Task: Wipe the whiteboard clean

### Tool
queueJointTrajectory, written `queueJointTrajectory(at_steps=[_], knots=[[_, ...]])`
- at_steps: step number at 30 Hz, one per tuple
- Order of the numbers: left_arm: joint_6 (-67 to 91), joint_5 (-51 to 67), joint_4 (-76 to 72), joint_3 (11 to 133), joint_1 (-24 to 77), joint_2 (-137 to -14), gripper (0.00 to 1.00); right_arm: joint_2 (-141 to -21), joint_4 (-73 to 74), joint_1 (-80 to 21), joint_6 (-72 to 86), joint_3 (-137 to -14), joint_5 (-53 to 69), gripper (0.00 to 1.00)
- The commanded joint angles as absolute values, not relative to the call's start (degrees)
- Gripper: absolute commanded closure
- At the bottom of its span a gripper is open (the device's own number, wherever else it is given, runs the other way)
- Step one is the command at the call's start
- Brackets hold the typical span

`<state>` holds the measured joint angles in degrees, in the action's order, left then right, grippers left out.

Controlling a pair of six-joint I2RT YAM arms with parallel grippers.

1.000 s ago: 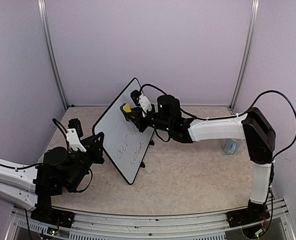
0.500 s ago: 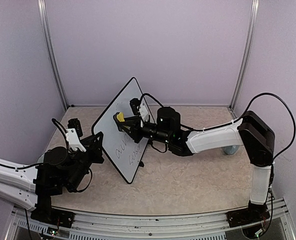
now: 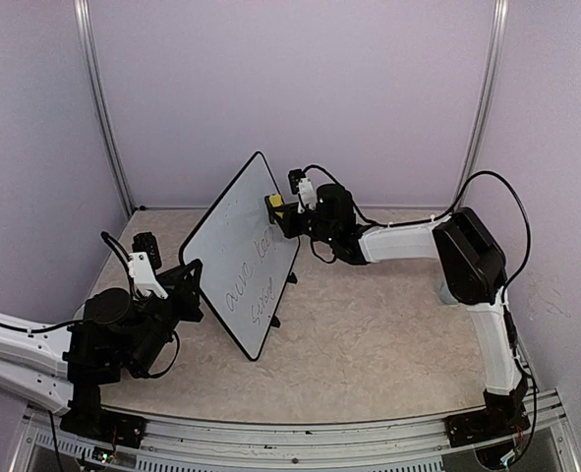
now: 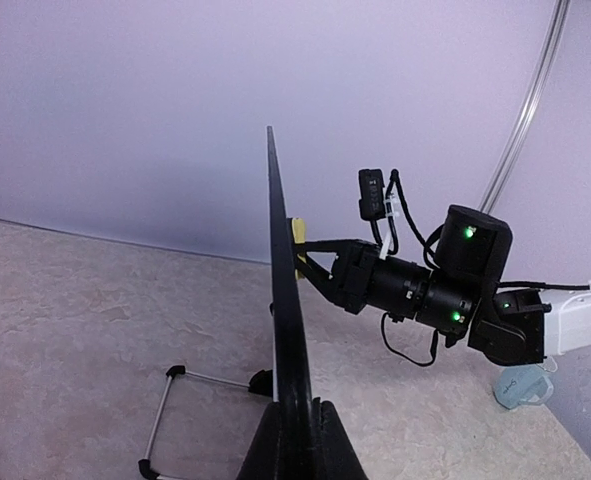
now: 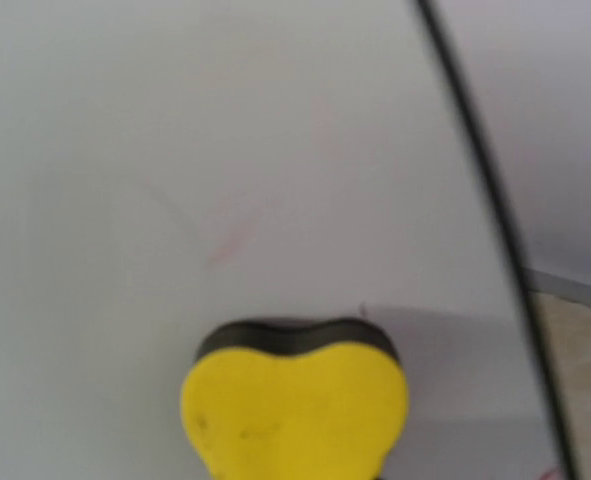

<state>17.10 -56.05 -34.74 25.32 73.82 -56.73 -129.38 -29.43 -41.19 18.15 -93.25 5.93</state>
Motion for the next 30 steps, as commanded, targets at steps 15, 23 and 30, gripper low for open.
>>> queueJointTrajectory(at_steps=[15,23,30], knots=[[13.4,-46.9,-32.5,26.0,75.9,-56.5,1.00,-128.4,-16.9,-43.6,8.8,-104.7,12.0,1.00],[13.8,-46.8,-33.0,25.8,75.9,-56.9,1.00,-125.3,-16.0,-45.9,6.9,-106.5,8.0,1.00],[14.2,-46.5,-33.1,25.7,76.0,-56.2,1.00,-134.5,-10.7,-40.5,13.5,-112.1,6.9,1.00]])
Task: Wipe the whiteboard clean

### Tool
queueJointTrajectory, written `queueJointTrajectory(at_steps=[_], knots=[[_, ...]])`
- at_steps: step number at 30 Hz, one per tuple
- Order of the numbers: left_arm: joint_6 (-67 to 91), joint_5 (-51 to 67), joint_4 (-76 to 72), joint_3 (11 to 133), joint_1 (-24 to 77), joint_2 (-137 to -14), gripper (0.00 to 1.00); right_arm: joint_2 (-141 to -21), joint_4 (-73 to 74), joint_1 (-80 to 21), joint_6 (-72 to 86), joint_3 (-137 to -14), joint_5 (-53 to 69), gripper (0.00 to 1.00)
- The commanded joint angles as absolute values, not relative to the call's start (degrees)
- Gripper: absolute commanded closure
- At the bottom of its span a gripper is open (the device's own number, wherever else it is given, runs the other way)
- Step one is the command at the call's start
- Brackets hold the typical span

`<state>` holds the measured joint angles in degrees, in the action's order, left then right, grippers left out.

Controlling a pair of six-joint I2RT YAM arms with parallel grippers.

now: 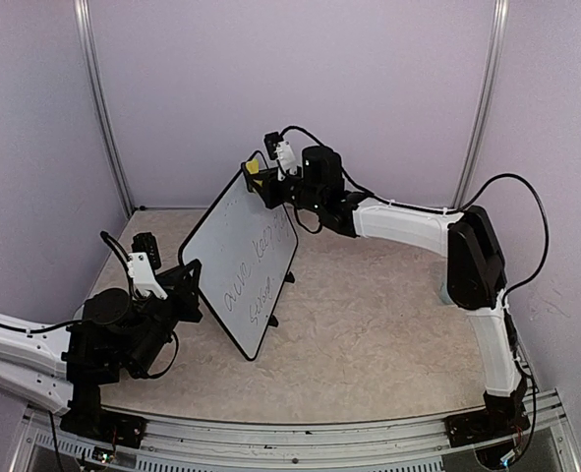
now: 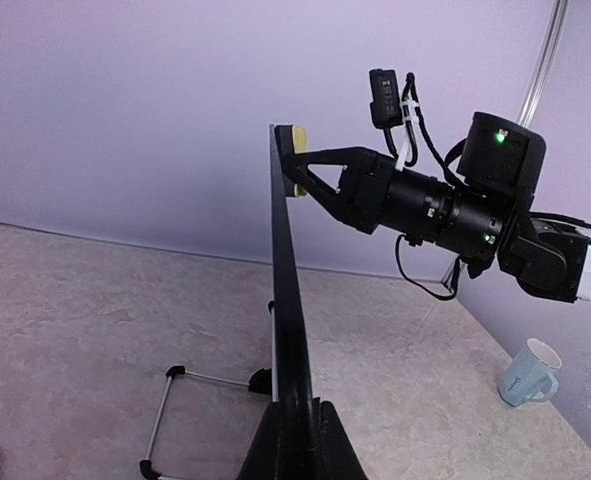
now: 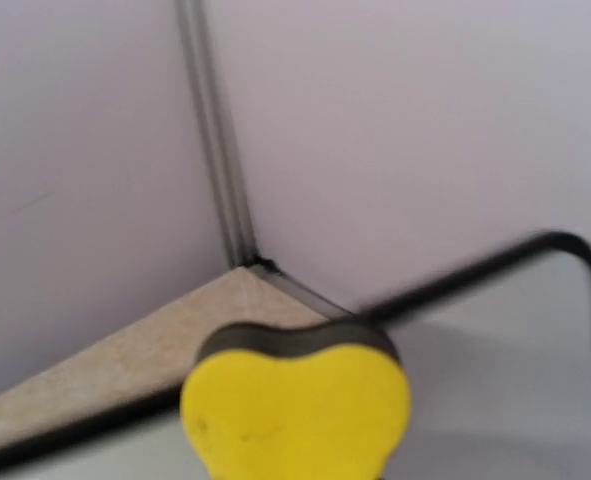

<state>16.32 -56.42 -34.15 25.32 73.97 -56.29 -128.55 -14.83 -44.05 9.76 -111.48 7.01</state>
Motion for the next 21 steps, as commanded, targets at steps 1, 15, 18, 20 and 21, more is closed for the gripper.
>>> queueJointTrajectory(at_steps=[1,15,18,20,21], knots=[[14.2,-46.4,-33.1,25.8,76.0,-56.0,1.00,-135.0,-11.3,-39.9,14.1,-111.1,6.6,1.00],[14.2,-47.5,-33.8,25.2,75.8,-55.9,1.00,-130.4,-28.7,-43.4,11.3,-90.4,13.1,1.00],[14.7,-47.4,-34.5,24.6,75.5,-56.0,1.00,-127.9,-34.1,-47.2,10.3,-84.6,13.2,1.00],[15.0,-47.3,-34.6,24.4,75.4,-56.1,1.00,-126.0,-38.2,-50.0,9.7,-80.6,12.6,1.00],[15.1,-47.4,-34.6,24.4,75.4,-56.1,1.00,-125.3,-39.9,-51.4,9.5,-78.9,12.1,1.00]])
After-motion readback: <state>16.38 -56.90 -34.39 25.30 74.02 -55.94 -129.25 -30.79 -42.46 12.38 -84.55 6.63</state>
